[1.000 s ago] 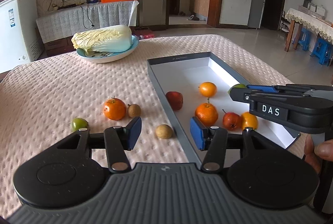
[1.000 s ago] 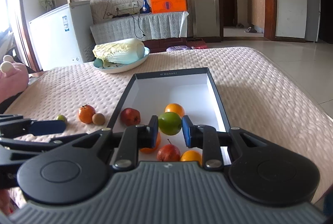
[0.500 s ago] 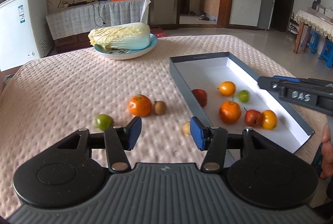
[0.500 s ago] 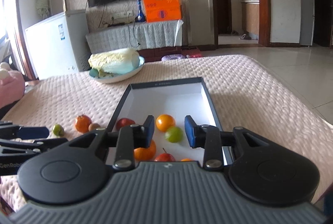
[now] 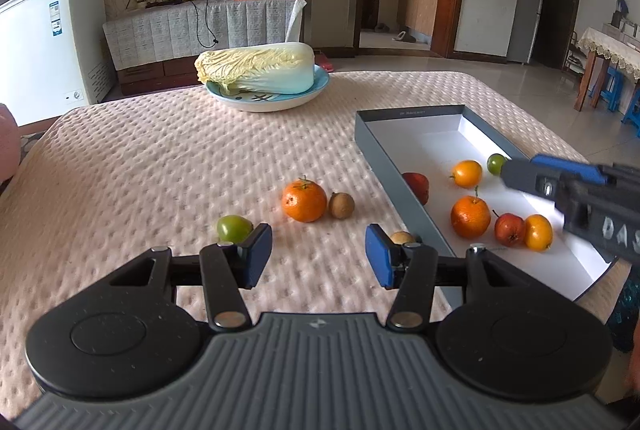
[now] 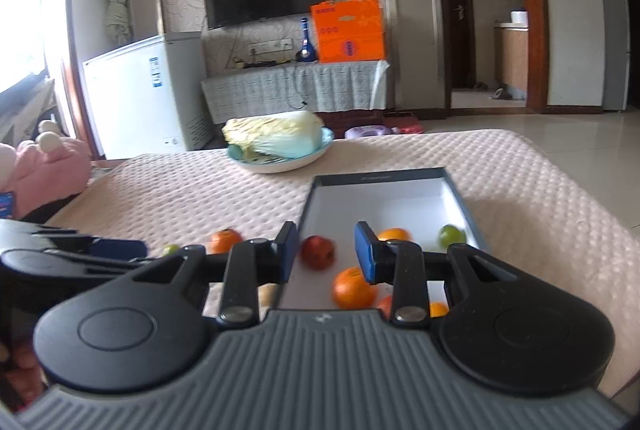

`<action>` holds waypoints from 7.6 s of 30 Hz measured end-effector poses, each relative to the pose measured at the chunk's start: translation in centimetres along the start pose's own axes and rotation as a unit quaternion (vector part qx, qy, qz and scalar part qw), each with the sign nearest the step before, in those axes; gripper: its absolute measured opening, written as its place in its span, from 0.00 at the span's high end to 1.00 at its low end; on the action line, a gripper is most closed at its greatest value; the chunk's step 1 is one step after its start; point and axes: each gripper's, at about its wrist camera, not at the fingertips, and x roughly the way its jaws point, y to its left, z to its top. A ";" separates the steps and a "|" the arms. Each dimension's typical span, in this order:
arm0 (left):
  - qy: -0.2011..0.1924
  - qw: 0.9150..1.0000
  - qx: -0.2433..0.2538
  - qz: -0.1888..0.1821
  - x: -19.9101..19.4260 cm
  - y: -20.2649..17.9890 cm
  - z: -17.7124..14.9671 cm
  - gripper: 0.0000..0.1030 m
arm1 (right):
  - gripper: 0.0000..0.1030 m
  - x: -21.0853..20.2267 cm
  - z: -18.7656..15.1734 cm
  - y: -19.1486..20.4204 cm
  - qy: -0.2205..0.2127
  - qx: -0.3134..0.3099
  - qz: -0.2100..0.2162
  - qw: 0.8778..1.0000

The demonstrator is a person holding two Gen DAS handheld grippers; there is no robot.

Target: Organize fruits

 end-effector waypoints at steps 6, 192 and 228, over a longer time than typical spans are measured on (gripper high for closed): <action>-0.002 1.000 -0.005 0.005 -0.5 0.8 -0.1 0.44 | 0.66 0.0 -0.8 3.3 0.011 -0.027 0.031 0.999; 0.057 0.996 -0.027 0.056 6.1 6.8 -1.6 0.68 | 0.76 0.5 -0.1 5.2 0.108 0.013 0.081 0.991; 0.018 0.999 -0.028 0.039 -1.1 2.4 -1.0 0.68 | 0.76 -2.8 -0.2 3.0 0.086 0.059 0.120 0.987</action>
